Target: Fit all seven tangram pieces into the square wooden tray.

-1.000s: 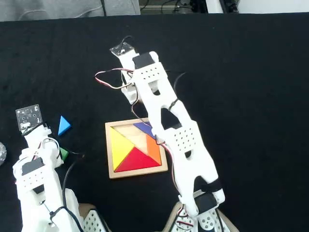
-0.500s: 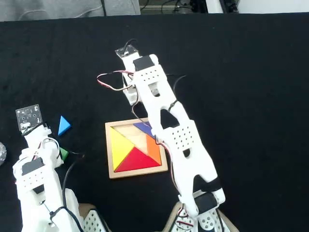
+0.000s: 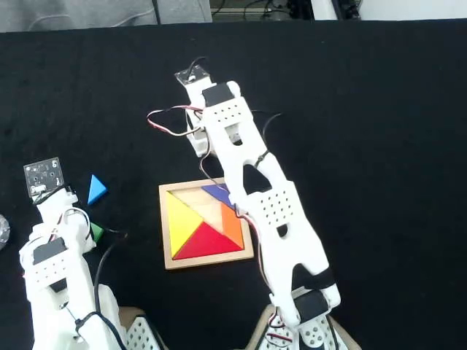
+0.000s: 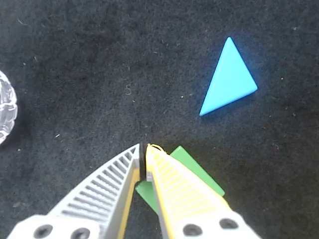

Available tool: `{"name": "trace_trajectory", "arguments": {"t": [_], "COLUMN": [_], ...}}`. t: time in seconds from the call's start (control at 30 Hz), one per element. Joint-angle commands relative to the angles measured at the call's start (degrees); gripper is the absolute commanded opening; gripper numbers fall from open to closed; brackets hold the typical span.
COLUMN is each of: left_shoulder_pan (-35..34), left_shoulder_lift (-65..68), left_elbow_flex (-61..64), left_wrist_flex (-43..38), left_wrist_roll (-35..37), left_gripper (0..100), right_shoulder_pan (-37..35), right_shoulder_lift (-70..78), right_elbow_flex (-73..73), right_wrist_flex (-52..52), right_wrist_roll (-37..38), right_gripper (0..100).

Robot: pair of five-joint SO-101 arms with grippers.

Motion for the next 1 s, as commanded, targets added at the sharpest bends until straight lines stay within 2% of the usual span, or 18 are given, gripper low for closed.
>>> {"name": "trace_trajectory", "arguments": {"t": [0.0,0.3,0.47,0.53,0.73,0.97], "left_shoulder_pan": [0.84,0.84,0.84,0.84,0.84,0.84], "left_shoulder_lift": [-0.70,-0.70,-0.70,-0.70,-0.70,-0.70], "left_elbow_flex": [-2.42,-2.42,-2.42,-2.42,-2.42,-2.42], "left_wrist_flex": [0.09,0.09,0.09,0.09,0.09,0.09], "left_wrist_roll": [-0.26,-0.26,-0.26,-0.26,-0.26,-0.26], "left_gripper": [3,3,3,3,3,3], "right_shoulder_pan": [-1.05,-0.88,-1.23,-1.14,-1.49,-5.54], "right_shoulder_lift": [-0.31,-0.84,-3.65,-5.76,-18.42,-44.00], "right_elbow_flex": [-1.45,-2.15,-10.77,-11.82,0.48,24.31], "right_wrist_flex": [-0.79,0.09,8.44,8.62,8.53,8.26], "right_wrist_roll": [-0.44,-0.44,-0.35,-0.44,-0.44,-0.09], "right_gripper": [2.1,3.3,3.3,3.3,3.2,3.3]}}
